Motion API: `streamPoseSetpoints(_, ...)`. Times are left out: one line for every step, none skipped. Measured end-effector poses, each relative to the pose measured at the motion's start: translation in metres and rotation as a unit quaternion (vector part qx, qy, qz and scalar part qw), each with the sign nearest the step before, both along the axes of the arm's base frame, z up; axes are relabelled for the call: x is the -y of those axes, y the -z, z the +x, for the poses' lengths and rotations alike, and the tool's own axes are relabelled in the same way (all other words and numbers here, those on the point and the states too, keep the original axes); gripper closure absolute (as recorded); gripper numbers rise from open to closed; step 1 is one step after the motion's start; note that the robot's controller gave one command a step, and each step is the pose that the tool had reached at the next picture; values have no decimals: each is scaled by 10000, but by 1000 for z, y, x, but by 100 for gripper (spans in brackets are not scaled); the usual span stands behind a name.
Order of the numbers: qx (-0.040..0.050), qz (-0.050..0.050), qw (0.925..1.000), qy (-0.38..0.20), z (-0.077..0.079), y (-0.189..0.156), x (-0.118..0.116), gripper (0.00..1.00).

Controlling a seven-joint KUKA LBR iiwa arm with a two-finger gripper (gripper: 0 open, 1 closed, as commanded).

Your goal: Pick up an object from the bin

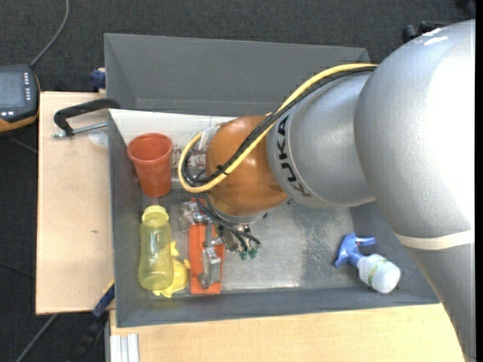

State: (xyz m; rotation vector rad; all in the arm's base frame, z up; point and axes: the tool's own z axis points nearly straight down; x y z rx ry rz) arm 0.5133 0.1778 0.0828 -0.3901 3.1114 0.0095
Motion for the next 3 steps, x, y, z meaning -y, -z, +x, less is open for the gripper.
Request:
streamPoseSetpoints(49, -11, 9904, -1379, 26, 11, 13, 100)
streamPoseSetpoints(48, -10, 9905, -1377, 26, 11, 13, 100)
streamPoseSetpoints(86, 1, 9875, -1577, 23, -133, -11, 100)
